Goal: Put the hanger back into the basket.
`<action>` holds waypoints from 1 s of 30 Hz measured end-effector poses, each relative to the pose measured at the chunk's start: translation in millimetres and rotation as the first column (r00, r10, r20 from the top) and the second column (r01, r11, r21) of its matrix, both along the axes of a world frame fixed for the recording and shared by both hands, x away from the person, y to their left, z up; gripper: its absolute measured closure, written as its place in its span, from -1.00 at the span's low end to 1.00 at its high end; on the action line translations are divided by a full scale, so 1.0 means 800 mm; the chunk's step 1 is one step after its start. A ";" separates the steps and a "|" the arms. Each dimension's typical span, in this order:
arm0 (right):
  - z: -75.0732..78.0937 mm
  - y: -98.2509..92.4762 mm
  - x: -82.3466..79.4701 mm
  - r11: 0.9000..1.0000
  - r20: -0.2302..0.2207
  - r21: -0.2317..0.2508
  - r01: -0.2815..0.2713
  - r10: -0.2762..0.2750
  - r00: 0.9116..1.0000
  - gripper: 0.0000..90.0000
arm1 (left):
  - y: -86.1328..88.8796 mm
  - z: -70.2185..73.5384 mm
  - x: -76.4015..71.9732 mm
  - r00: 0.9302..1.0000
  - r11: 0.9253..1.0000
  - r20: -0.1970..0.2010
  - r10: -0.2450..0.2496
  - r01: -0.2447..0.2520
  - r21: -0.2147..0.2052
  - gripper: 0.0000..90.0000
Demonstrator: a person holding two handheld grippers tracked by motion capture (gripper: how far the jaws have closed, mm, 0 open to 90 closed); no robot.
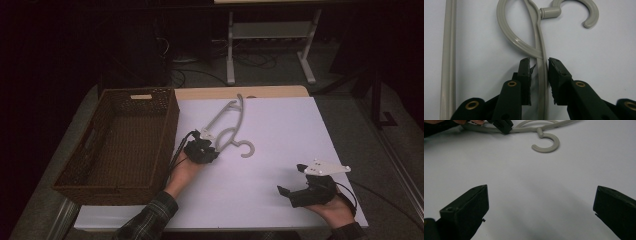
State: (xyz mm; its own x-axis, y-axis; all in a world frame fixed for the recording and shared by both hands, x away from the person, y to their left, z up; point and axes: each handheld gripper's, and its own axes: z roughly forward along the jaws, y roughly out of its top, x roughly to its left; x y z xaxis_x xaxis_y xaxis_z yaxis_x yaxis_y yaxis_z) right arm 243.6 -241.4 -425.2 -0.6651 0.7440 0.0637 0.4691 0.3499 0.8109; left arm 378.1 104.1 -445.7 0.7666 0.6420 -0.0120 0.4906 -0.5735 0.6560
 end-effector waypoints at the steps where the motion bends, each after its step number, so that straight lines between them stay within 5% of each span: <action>1: 0.000 0.000 0.000 1.000 0.000 -0.001 -0.001 0.001 1.000 -1.00 | 0.000 0.000 0.000 1.000 1.000 -0.004 -0.003 0.004 0.002 0.65; 15: 0.000 0.000 0.000 1.000 0.000 -0.001 0.002 -0.002 1.000 -1.00 | 0.000 0.002 0.000 0.999 1.000 -0.051 -0.013 0.012 -0.016 0.81; 24: 0.001 -0.002 0.000 1.000 0.000 0.000 0.007 -0.007 1.000 -1.00 | -0.015 0.005 -0.016 0.994 0.996 -0.077 -0.081 0.079 -0.031 0.81; 30: 0.001 -0.003 0.000 1.000 -0.001 0.001 0.013 -0.013 1.000 -1.00 | -0.031 0.012 -0.044 0.983 0.986 -0.083 -0.161 0.158 -0.043 0.81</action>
